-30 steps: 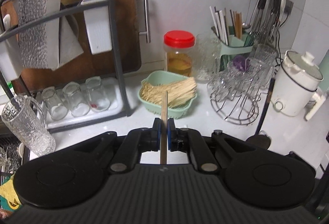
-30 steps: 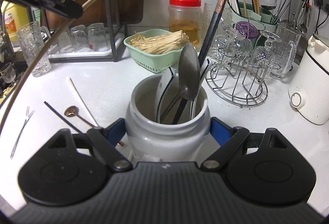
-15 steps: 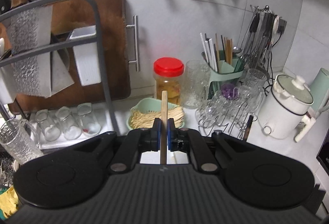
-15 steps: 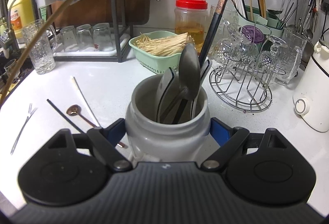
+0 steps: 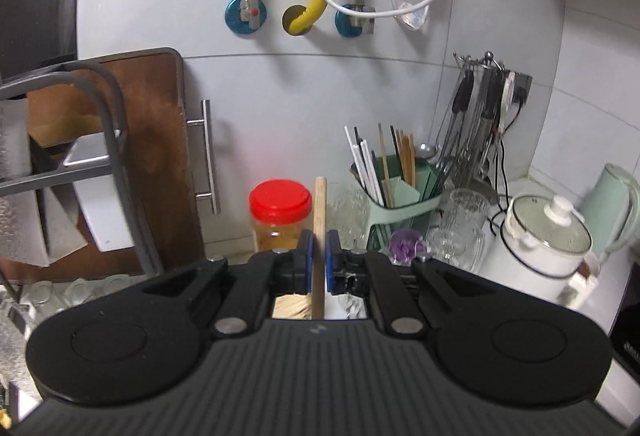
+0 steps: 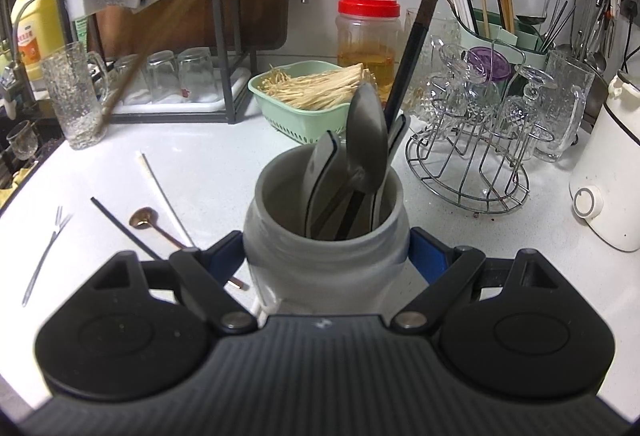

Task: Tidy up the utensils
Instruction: 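Lift the wooden chopstick upright and carry it above the white jar, then lower the wooden chopstick into the white jar with the left gripper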

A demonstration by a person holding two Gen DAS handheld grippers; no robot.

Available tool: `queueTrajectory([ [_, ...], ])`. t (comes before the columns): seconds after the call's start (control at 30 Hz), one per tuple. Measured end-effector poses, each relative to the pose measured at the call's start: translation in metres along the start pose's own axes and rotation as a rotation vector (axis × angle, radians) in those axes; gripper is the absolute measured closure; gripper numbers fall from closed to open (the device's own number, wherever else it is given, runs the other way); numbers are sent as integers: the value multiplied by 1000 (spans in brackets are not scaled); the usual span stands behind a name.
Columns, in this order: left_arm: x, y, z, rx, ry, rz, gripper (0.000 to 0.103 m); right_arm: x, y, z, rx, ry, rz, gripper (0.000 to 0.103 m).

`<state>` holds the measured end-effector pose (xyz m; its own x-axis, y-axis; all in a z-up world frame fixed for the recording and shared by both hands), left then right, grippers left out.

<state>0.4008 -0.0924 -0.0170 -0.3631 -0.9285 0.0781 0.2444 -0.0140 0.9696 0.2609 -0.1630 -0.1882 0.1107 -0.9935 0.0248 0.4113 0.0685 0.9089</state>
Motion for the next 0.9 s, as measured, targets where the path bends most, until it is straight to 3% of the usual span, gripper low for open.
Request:
queueTrajectory([
  [0.3, 20, -4, -30, -1, -2, 34, 96, 0, -1, 0, 7, -7, -11, 13],
  [0.4, 30, -8, -34, 6, -5, 5, 96, 0, -1, 0, 10, -8, -15, 13],
  [0.6, 32, -16, -41, -1, 1, 38, 96, 2, -2, 0, 11, -2, -27, 13],
  [0.9, 33, -27, -40, 48, 29, 52, 96, 3, -3, -1, 10, 4, -45, 13],
])
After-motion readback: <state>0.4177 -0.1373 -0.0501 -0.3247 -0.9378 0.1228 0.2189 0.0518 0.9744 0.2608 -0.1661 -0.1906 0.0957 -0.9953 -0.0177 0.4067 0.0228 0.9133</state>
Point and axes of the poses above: each gripper's, at about its wrist camera, not at the fingertips, and z roughly against the way its jaws point, x to its right, y to its top, the point moved 1 cm from there along -z, roughly the way its jaws point, and after that the axes turned 14 degrees about x, right-handed, at the moved point
